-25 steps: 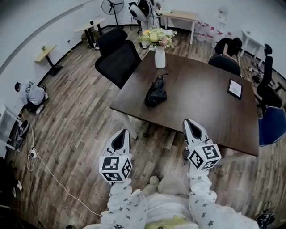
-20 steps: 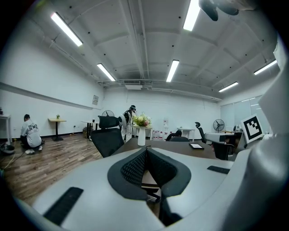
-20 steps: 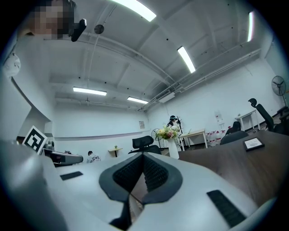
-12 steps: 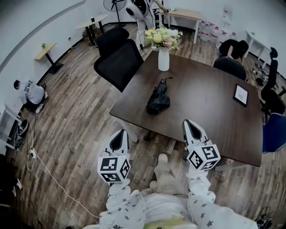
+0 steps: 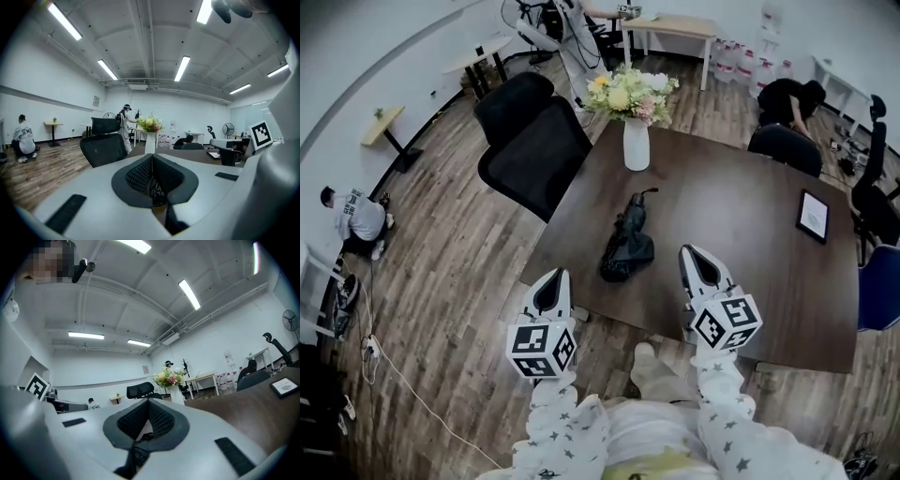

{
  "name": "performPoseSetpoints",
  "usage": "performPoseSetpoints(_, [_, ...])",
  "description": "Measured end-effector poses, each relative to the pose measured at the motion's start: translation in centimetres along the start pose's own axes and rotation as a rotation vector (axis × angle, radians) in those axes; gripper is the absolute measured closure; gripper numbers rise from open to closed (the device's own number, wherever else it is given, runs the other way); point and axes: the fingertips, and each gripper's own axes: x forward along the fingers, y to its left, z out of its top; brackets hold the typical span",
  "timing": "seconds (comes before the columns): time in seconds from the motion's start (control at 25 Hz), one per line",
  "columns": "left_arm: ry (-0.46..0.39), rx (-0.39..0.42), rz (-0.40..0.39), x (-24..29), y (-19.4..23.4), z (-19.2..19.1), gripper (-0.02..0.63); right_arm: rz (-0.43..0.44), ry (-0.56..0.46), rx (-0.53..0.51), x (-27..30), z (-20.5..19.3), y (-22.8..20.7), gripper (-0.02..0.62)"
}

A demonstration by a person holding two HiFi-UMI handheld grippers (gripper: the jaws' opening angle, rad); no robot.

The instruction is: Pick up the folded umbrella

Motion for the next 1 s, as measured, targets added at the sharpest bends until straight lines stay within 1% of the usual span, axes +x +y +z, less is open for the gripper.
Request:
performPoseSetpoints(0.32, [0.068, 0.008, -0.046, 7.5, -0.6, 0.8, 0.58, -0.035, 0.0, 0.016, 4.6, 1.4, -5.0, 0.574])
performPoseSetpoints(0.44, [0.084, 0.005, -0.041, 9.3, -1.1, 0.5, 0.58, -0.034, 0.002, 0.024, 5.6, 1.6, -6.4, 0.574])
performPoseSetpoints(0.56, [0.123, 0.005, -0.044, 10.8, -1.6, -0.6, 0.58, -0.036, 0.01, 0.036, 6.0, 0.9, -7.5, 0.574])
performPoseSetpoints(0.68, [0.156, 0.002, -0.023, 12.2, -0.9, -1.4, 0.578, -0.028, 0.027, 0.052, 6.8, 0.0, -7.7, 0.574])
performPoseSetpoints(0.84, [0.235, -0.009, -0.033, 13.8, -0.5, -2.7, 0.578, -0.035, 0.066, 0.069, 7.0, -1.4, -8.0, 0.574])
performPoseSetpoints(1.0, [0.36, -0.024, -0.032, 16.2, -0.1, -4.6, 0.578, -0.058, 0.1, 0.092, 7.5, -2.7, -9.0, 0.574])
